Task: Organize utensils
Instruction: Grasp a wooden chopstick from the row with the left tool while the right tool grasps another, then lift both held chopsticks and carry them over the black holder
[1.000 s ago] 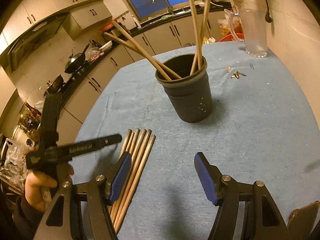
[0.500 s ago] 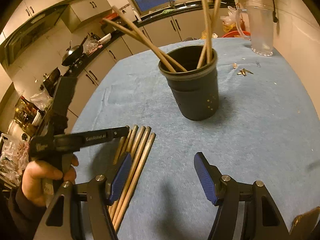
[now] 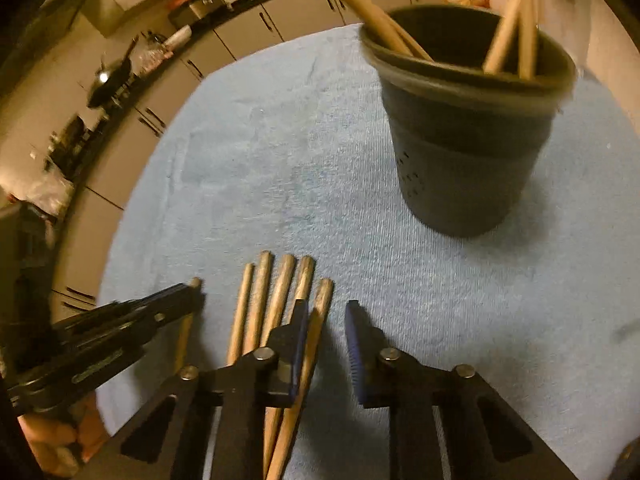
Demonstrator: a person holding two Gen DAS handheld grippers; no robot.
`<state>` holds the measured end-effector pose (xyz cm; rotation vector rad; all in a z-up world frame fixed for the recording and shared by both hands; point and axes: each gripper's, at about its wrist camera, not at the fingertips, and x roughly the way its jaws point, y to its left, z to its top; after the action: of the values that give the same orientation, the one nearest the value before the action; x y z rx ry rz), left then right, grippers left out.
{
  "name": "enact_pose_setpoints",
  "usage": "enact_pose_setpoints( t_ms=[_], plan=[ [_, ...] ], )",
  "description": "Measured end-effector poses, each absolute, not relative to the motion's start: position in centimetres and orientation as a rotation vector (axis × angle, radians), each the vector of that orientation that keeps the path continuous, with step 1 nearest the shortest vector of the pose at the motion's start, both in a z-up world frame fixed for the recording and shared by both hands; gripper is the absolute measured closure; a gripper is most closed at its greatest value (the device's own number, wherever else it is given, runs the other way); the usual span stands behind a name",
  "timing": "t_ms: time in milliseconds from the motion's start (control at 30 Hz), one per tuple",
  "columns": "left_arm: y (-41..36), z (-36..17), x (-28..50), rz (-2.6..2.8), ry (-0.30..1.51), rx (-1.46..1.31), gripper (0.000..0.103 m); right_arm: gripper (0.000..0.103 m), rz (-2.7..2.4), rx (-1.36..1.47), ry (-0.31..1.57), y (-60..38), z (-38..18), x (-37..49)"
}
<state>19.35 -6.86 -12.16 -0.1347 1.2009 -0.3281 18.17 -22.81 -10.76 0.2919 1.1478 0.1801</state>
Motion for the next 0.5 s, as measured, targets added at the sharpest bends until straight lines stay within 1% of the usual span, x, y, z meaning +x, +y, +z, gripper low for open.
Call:
enact_pose_setpoints(
  t_ms=[200, 300, 333, 367, 500],
  plan=[
    [-8.0, -12.4, 19.7, -0.305, 1.195, -0.113, 0.094, 0.084, 0.116, 0.098, 1.165, -19.7, -10.5, 18.9],
    [-7.8, -12.4, 19.4, -0.297, 1.198, -0.123, 0.094, 0.085, 0.087, -0.023, 1.134, -17.9, -10.7, 18.8],
    [-7.7, -12.0, 19.4, -0.295, 1.198, -0.128, 0.094, 0.086, 0.087, -0.028, 1.123, -17.8, -10.7, 18.7],
    [-7.8, -12.0, 19.3, -0.294, 1.195, -0.132, 0.094, 0.089, 0.087, -0.025, 1.118, -18.0, -10.7, 18.7],
    [-7.3, -11.9, 18.5, -0.289, 1.181, -0.134, 0.095, 0.094, 0.119, 0.019, 1.095, -19.0, -10.7, 18.3]
  ],
)
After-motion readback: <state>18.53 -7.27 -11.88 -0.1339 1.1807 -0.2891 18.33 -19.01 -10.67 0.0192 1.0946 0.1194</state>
